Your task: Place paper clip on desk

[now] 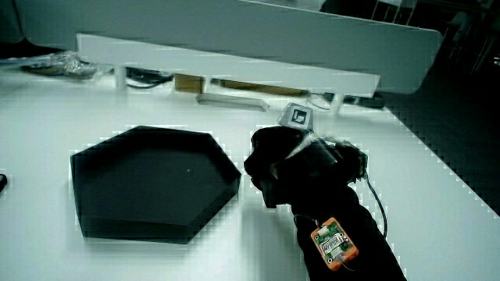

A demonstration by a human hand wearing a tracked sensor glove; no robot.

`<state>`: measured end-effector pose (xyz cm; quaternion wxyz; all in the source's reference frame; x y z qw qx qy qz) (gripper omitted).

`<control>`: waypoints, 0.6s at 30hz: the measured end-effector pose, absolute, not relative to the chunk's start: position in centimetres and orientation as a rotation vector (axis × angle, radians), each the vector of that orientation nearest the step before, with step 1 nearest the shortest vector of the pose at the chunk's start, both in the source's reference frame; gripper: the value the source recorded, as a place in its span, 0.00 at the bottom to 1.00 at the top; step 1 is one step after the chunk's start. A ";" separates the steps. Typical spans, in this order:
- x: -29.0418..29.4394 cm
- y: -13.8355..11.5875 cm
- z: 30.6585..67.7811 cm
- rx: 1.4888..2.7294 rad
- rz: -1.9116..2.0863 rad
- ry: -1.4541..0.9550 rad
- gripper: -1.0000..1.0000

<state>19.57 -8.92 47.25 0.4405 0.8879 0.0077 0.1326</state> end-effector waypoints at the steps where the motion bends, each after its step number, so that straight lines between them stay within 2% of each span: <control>1: 19.5 -8.8 47.5 2.188 0.338 0.021 0.50; 18: 22.0 -8.1 50.0 2.166 0.311 0.139 0.50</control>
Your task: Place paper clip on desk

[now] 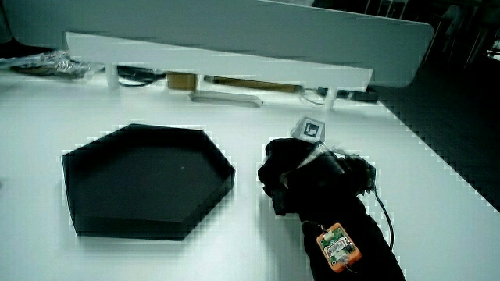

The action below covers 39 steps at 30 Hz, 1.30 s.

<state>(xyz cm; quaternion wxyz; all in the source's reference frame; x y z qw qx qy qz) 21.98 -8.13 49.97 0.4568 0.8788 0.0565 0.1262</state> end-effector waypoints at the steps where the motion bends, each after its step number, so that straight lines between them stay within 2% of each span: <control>1: 22.0 -8.0 50.1 2.164 0.321 0.137 0.50; 10: 22.5 -6.8 52.8 2.107 0.248 0.179 0.50; 18: 22.9 -6.4 53.2 2.094 0.240 0.180 0.50; 31: 23.1 -6.2 52.8 2.056 0.258 0.149 0.04; 32: 23.2 -6.2 52.5 2.086 0.259 0.158 0.00; 34: 23.0 -6.3 51.6 2.132 0.251 0.156 0.00; 38: 22.9 -6.1 49.2 2.368 0.281 0.145 0.00; 39: 23.2 -6.0 49.0 2.385 0.337 0.165 0.00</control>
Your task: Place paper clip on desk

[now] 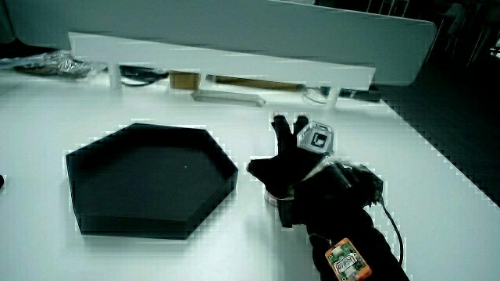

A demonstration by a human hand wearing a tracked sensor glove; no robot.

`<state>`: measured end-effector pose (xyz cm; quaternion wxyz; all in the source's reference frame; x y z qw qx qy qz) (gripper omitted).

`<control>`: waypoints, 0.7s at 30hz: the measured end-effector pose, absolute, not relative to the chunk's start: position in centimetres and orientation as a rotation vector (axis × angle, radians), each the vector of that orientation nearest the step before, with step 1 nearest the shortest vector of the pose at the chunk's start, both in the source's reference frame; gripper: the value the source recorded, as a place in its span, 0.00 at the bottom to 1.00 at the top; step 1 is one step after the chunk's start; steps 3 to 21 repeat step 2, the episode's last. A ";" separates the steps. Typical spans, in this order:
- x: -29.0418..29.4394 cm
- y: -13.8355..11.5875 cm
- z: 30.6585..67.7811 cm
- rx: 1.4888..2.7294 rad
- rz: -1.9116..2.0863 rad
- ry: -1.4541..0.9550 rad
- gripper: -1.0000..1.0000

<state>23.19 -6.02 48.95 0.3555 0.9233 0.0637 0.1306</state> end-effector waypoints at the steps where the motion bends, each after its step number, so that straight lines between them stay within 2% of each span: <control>1: 23.3 -6.0 48.6 2.421 0.367 0.184 0.00; 21: 23.4 -6.0 48.7 2.416 0.340 0.180 0.00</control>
